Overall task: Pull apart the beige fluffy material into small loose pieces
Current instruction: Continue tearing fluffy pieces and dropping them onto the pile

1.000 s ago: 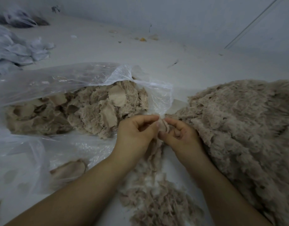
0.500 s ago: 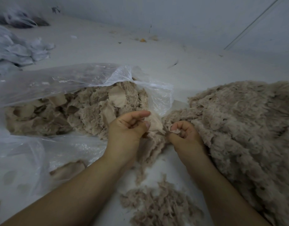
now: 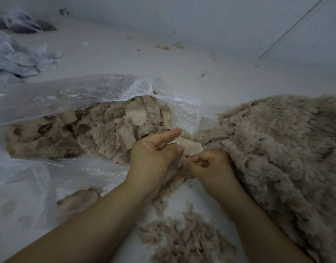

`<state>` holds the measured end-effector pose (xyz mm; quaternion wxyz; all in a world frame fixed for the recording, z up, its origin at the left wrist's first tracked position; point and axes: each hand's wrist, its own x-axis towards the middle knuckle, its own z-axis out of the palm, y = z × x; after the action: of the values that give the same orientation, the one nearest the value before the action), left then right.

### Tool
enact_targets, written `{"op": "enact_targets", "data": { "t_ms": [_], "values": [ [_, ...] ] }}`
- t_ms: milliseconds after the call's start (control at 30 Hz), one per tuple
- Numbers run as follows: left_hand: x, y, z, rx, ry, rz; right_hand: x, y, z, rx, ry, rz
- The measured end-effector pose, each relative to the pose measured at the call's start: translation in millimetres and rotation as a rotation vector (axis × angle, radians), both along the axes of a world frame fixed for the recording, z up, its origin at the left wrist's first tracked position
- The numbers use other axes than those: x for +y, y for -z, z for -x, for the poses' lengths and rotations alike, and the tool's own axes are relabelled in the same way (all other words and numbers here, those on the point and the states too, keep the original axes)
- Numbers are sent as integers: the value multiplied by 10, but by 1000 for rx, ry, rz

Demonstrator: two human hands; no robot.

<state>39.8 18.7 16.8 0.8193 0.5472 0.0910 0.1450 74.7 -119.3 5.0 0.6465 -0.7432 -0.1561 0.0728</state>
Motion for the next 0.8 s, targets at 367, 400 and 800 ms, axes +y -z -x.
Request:
{"op": "enact_targets", "data": {
  "t_ms": [367,400,800],
  "values": [
    [98,12,-12,-40,101,26,-5,19,-41,23,21,32],
    [81,21,-8,-41,147,13,-13,11,-51,58,47,-1],
    [108,14,38,-20,244,-164,4,-3,-74,245,120,-222]
  ]
}}
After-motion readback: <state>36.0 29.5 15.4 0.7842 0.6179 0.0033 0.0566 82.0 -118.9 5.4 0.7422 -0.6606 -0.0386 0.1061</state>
